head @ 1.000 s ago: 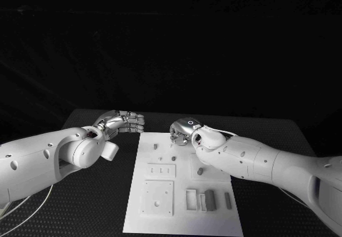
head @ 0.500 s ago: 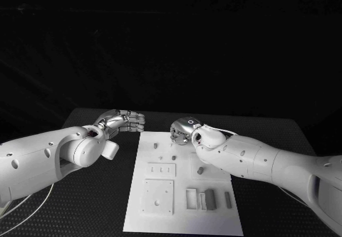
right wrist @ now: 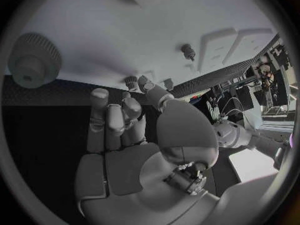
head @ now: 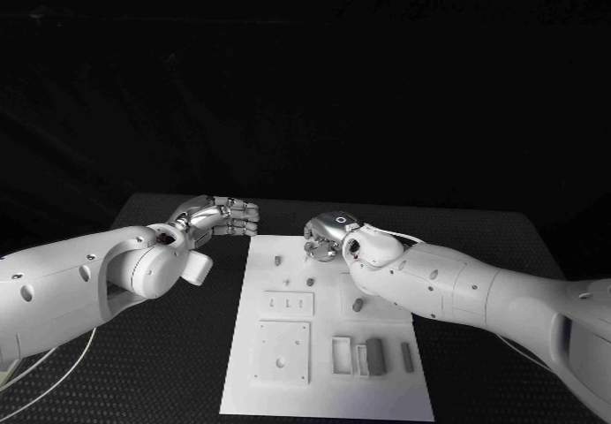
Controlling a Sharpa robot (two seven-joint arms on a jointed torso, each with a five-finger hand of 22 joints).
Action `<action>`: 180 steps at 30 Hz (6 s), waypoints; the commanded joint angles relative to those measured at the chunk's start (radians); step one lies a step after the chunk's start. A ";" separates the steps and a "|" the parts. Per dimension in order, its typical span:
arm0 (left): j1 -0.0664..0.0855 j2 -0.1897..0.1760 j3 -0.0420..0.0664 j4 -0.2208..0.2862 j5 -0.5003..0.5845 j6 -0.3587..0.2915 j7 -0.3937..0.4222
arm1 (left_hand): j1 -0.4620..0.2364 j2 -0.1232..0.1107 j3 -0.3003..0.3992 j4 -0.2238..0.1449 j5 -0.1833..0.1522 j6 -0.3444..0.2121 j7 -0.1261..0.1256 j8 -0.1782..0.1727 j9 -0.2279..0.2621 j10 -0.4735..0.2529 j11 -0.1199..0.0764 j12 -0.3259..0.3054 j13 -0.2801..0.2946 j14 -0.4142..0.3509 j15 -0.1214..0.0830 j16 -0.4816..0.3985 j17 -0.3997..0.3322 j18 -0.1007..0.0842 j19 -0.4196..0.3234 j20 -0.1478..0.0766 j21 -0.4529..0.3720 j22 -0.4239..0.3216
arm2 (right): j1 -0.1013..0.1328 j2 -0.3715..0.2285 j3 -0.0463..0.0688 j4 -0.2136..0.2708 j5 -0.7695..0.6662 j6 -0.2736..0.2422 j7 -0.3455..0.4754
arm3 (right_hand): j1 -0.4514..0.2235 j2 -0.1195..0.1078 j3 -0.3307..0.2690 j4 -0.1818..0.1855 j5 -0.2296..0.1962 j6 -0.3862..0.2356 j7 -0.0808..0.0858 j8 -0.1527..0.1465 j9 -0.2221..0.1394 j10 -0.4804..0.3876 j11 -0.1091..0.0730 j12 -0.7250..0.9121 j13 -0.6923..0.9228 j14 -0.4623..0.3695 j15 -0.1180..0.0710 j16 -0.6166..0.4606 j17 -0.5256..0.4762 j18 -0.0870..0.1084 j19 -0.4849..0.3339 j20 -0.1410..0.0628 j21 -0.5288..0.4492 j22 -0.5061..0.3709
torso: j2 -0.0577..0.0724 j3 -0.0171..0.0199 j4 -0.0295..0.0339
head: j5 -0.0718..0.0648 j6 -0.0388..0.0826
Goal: Assemble the parts on the task board
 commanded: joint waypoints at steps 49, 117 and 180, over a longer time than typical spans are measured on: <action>0.001 -0.012 0.001 -0.039 0.005 0.015 0.032 | -0.010 0.000 -0.008 0.000 -0.005 0.010 0.040 -0.007 -0.003 0.006 0.001 -0.007 -0.002 0.008 0.001 -0.008 0.002 0.015 0.010 0.001 -0.009 -0.002 | 0.083 -0.292 0.048 0.222 0.147 0.175 0.032 | -0.059 -0.148 0.034 0.098 0.003 -0.071 0.025 -0.038 -0.025 -0.033 0.031 0.014 -0.003 -0.030 0.031 0.006 -0.028 0.031 0.004 -0.005 -0.018 0.014 | 0.003 0.0190 -0.0274 | 0.000 0.038; -0.001 -0.005 0.000 -0.045 0.004 0.027 0.009 | -0.010 0.005 -0.008 0.002 -0.005 0.010 0.041 -0.009 -0.005 0.007 0.002 -0.011 -0.002 0.009 0.001 -0.012 0.004 0.014 0.012 0.001 -0.012 -0.003 | 0.011 -0.220 0.042 0.091 0.091 0.173 0.031 | -0.061 -0.088 0.004 0.068 0.003 0.010 -0.002 0.020 0.000 -0.017 0.005 0.041 -0.023 -0.009 0.007 0.024 -0.008 0.031 -0.001 -0.006 -0.001 0.018 | 0.002 0.0154 -0.0240 | 0.003 0.007; -0.001 -0.006 0.000 -0.046 0.000 0.035 0.006 | -0.010 0.005 -0.009 0.001 -0.005 0.010 0.041 -0.010 -0.006 0.008 0.002 -0.014 -0.002 0.009 0.001 -0.015 0.005 0.014 0.012 0.001 -0.014 -0.004 | -0.006 -0.206 0.027 0.087 0.017 0.125 0.010 | -0.010 0.063 0.005 -0.012 0.003 0.104 -0.038 0.068 0.025 0.017 -0.029 0.057 -0.018 0.013 -0.023 0.030 0.006 0.031 -0.007 -0.010 0.011 0.020 | 0.001 0.0167 -0.0266 | 0.007 -0.013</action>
